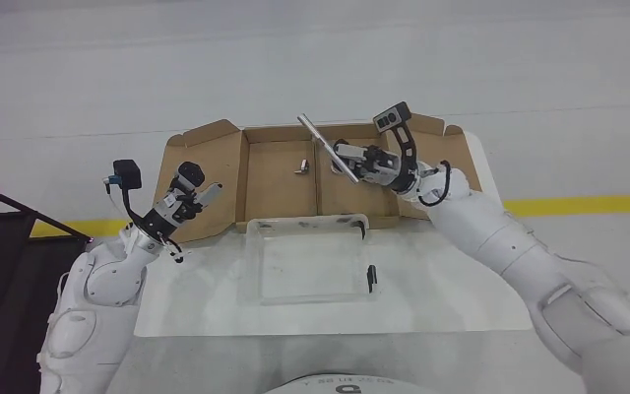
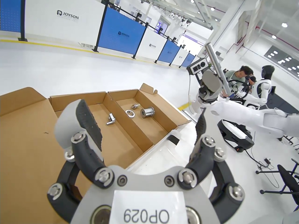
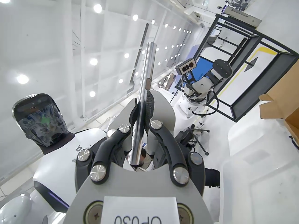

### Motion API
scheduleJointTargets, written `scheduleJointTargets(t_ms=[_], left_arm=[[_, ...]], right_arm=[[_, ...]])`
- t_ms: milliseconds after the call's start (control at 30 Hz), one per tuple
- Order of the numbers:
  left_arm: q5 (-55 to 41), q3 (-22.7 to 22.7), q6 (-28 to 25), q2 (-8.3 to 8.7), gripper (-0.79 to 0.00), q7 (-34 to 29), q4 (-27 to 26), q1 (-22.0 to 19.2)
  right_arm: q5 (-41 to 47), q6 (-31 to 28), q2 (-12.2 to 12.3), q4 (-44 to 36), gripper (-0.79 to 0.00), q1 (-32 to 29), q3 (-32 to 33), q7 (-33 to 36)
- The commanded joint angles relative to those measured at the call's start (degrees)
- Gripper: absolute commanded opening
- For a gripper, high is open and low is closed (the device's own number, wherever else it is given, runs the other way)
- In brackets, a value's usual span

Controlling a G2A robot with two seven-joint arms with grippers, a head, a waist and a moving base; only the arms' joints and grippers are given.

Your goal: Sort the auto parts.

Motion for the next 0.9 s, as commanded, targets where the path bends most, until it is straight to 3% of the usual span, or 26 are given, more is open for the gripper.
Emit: scheduleJointTargets(t_ms=[0,133,567,667,867], left_arm=[[0.0,0.0,0.0,0.0,0.0,0.0,0.0,0.0],[0.0,0.0,0.0,0.0,0.0,0.0,0.0,0.0],[0.5,0.7,0.0,-0.02,0.0,-0.9,-1.3,0.5],[-3.3,2.4,-2.0,0.12,0.0,-5.3,-2.4,1.5],[-22.1,6.1,-3.0,1.23,0.0,-23.9,-3.1,-0.5]], right_arm=[[-0.4,0.8,-0.6,0.4,-0.785,-0.8,1.8,0.8],[-0.8,2.4,-1.9,1.1,-0.785,-2.4,5.0,2.4],[-0.8,2.4,-1.9,1.1,-0.785,-2.4,5.0,2.4],[-0.8,2.4,-1.9,1.1,-0.785,-2.4,5.0,2.4],[-0.8,2.4,-1.9,1.1,-0.785,-2.4,5.0,2.4]])
